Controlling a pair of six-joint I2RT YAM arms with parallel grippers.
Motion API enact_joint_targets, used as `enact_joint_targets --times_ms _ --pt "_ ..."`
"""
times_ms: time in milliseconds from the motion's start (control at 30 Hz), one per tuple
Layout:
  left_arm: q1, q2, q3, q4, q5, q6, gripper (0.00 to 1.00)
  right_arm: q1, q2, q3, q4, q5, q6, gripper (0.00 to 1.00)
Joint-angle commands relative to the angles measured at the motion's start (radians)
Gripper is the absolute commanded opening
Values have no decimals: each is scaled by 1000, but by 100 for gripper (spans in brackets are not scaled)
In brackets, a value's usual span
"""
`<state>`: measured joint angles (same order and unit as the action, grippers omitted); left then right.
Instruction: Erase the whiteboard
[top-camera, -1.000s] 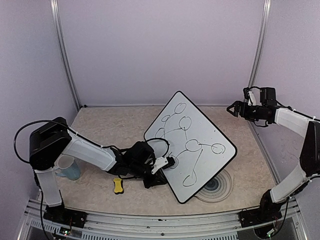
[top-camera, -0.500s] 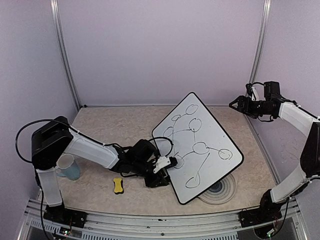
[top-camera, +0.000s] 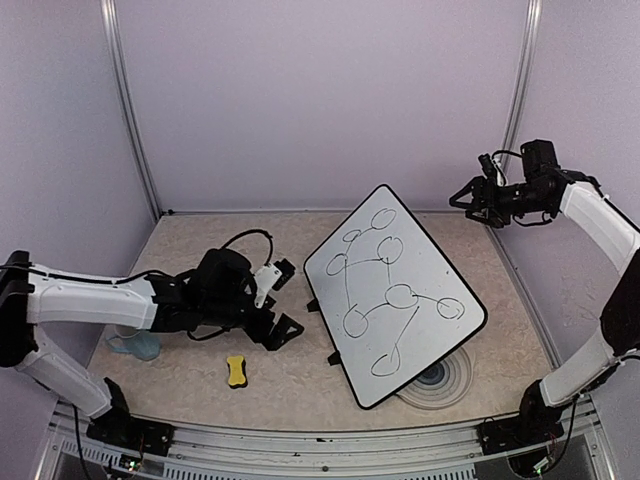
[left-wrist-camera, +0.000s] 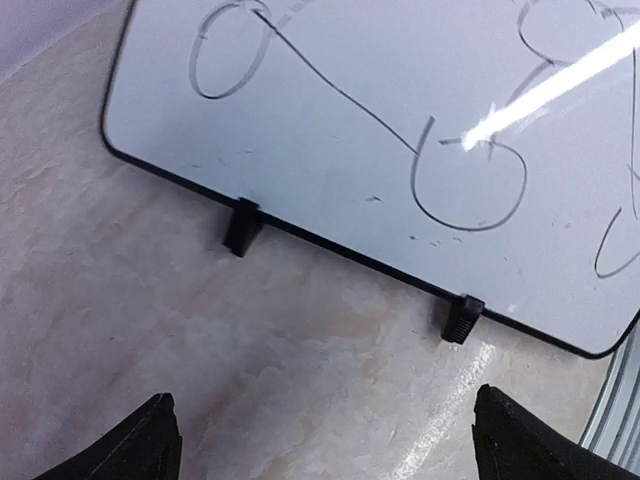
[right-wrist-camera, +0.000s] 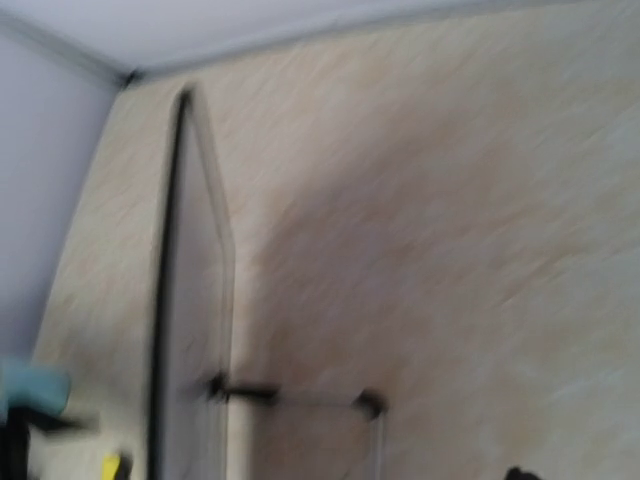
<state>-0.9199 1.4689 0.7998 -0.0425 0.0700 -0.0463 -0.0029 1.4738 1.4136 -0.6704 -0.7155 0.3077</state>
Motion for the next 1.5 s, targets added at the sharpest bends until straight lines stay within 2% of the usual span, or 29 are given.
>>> enact_joint_targets --times_ms 0,100,233,467,633,700,833,1067,1267,1467 --pt "95 -192 -65 -21 -164 -255 99 88 -8 48 -154 -48 7 76" --pt "211 -296 -103 -49 -159 -425 99 147 5 59 -206 -50 8 70" --pt "334 -335 -115 -121 -106 -586 99 212 27 57 -254 -16 -7 60" --pt "332 -286 -73 -271 -118 -638 99 261 42 28 -255 11 -5 51" --pt "324 -286 -83 -363 -139 -733 99 303 51 21 -255 2 -1 34" --pt "298 -260 -64 -435 -147 -761 99 314 51 20 -250 -2 11 29" --pt "171 -208 -24 -564 -210 -861 97 332 49 1 -228 3 42 18" --pt "32 -173 -73 -553 -179 -1045 83 366 40 -31 -165 4 122 0" --pt "-28 -154 -75 -593 -206 -1119 71 390 25 -63 -123 35 181 0" --pt "-69 -113 -59 -612 -231 -1127 61 427 4 -98 -48 44 253 0"
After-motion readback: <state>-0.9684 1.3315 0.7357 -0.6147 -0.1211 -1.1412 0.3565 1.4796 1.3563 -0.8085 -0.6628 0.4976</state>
